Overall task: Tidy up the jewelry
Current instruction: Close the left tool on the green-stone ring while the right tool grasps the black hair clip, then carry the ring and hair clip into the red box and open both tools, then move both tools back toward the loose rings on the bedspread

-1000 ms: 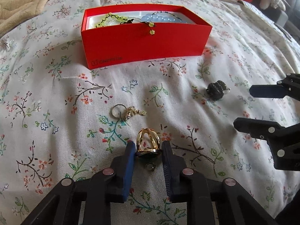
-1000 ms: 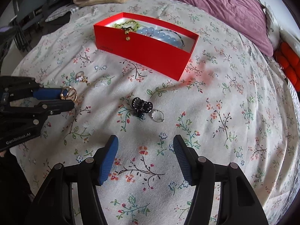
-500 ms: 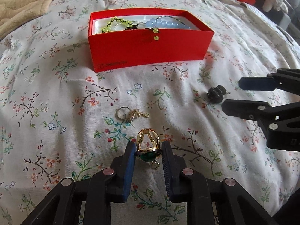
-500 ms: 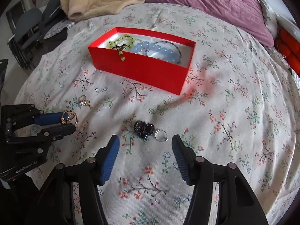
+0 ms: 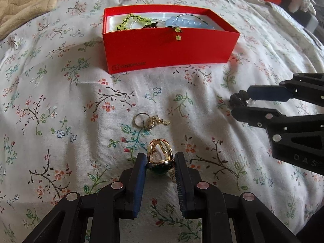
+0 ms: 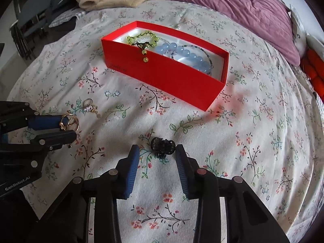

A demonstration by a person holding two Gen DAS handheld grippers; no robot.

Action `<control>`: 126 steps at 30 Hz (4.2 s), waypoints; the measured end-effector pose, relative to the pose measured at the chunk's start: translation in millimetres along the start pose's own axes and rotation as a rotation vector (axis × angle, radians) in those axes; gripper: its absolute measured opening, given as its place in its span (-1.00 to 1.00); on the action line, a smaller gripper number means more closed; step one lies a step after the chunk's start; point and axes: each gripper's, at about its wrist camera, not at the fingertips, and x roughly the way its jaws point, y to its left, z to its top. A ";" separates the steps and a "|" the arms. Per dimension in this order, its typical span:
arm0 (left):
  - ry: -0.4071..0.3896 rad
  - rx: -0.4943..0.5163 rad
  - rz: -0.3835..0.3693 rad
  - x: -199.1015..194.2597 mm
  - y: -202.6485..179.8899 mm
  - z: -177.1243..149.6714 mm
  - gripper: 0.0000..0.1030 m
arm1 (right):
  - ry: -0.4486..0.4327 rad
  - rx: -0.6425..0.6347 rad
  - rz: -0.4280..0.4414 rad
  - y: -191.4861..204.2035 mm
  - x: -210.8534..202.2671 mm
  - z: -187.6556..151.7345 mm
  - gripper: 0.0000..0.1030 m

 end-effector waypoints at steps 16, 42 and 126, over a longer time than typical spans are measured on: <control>0.003 -0.008 0.000 -2.9 4.1 5.2 -0.57 | 0.004 0.036 -0.013 -8.1 -14.7 4.1 -0.49; -0.058 -0.109 -0.047 -43.6 17.4 44.0 -0.57 | -0.039 0.234 0.038 -48.5 -67.5 18.8 -0.49; -0.131 -0.132 -0.058 -23.7 36.2 107.7 0.77 | -0.083 0.381 0.204 -99.3 -47.4 74.0 0.24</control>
